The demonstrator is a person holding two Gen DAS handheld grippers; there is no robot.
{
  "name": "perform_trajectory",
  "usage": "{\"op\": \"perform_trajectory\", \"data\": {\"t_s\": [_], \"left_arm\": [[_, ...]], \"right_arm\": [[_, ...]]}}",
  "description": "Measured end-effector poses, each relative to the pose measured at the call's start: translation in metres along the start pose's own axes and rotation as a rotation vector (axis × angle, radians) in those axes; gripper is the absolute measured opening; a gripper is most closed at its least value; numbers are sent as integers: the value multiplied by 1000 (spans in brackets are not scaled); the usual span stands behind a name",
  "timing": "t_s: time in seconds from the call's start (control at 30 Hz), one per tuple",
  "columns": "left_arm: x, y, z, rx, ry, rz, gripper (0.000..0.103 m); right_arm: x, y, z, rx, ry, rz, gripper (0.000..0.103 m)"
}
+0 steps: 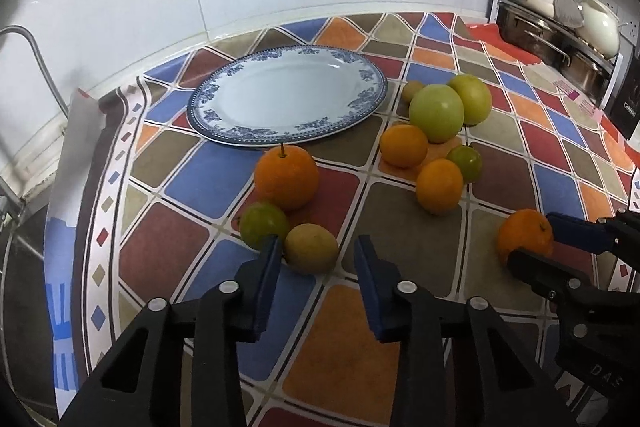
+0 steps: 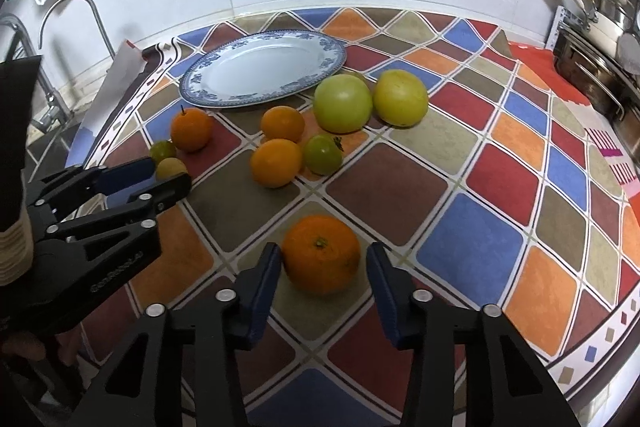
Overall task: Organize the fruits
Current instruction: 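Move both tools down toward the fruit cluster on the cloth, then grasp the small yellow lime with the left tool while the right tool grasps a tangerine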
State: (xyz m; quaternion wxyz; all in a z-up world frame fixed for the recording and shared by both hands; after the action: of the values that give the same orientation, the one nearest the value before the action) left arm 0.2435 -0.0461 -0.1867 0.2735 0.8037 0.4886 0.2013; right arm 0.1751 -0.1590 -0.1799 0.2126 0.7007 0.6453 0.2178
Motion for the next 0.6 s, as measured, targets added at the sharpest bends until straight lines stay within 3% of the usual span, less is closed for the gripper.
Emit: {"op": "perform_trajectory", "data": {"t_s": [0.13, 0.6], "left_arm": [[2, 0, 5, 12, 4, 4, 30], [-3, 6, -19, -21, -44, -26, 30]], "right_arm": [[1, 3, 1, -8, -9, -7, 42], [2, 11, -9, -42, 30, -2, 42]]}}
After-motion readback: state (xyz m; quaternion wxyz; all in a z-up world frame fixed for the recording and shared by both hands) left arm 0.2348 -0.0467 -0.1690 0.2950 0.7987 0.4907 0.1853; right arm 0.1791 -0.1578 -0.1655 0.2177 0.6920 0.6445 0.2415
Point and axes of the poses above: each gripper's, at about its wrist camera, not at the fingertips, and z roughly the way its jaws point, x to its left, y to its top, the point moved 9 cm from there along z, roughly the way its jaws point
